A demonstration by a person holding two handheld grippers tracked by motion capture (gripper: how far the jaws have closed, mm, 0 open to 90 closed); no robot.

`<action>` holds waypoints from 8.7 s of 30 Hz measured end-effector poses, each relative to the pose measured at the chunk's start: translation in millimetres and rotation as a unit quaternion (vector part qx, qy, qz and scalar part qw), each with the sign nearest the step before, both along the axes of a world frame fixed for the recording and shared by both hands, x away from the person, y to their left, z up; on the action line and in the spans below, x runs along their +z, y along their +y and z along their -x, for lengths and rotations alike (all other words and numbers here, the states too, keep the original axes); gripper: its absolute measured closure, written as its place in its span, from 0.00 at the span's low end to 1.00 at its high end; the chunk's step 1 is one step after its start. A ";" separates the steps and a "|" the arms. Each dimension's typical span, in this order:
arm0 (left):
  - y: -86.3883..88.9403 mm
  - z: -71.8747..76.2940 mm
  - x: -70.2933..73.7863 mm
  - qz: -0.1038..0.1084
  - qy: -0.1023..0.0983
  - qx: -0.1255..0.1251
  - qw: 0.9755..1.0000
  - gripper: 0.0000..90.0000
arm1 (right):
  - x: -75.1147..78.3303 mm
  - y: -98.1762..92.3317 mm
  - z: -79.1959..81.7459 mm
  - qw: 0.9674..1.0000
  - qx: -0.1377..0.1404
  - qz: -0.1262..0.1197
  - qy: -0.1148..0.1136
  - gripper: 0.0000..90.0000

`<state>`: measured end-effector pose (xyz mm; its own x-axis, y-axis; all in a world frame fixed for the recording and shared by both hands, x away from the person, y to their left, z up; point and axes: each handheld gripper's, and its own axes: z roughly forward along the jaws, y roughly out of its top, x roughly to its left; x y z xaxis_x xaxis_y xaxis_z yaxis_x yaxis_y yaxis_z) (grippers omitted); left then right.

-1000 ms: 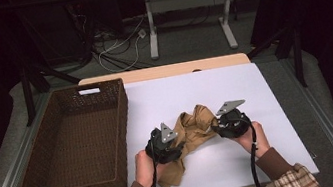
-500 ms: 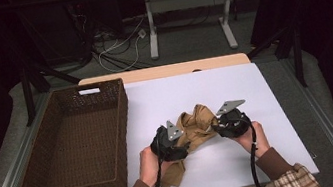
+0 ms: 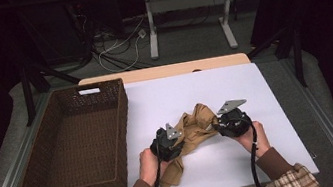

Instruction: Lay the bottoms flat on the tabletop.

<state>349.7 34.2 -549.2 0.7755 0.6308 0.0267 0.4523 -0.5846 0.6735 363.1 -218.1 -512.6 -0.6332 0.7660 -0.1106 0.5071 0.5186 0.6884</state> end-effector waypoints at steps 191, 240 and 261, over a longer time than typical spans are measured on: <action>-33.1 -38.2 1.3 -0.020 0.025 0.001 0.999 0.95 | -28.0 -38.9 5.4 0.990 -0.088 -0.017 0.106 0.63; -11.4 -33.5 8.1 -0.011 0.001 0.042 0.999 0.48 | -26.1 -40.3 -12.4 0.989 -0.103 -0.001 0.110 0.54; -8.4 -37.0 -5.7 0.000 -0.003 0.037 0.999 0.98 | -30.5 -36.5 -9.2 0.989 -0.093 -0.026 0.110 0.94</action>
<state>386.7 25.9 -554.9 0.7268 0.6862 0.0311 0.4901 -0.5498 0.6764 372.3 -254.5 -543.0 -0.4843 0.8730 0.0573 0.7314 0.3680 0.5741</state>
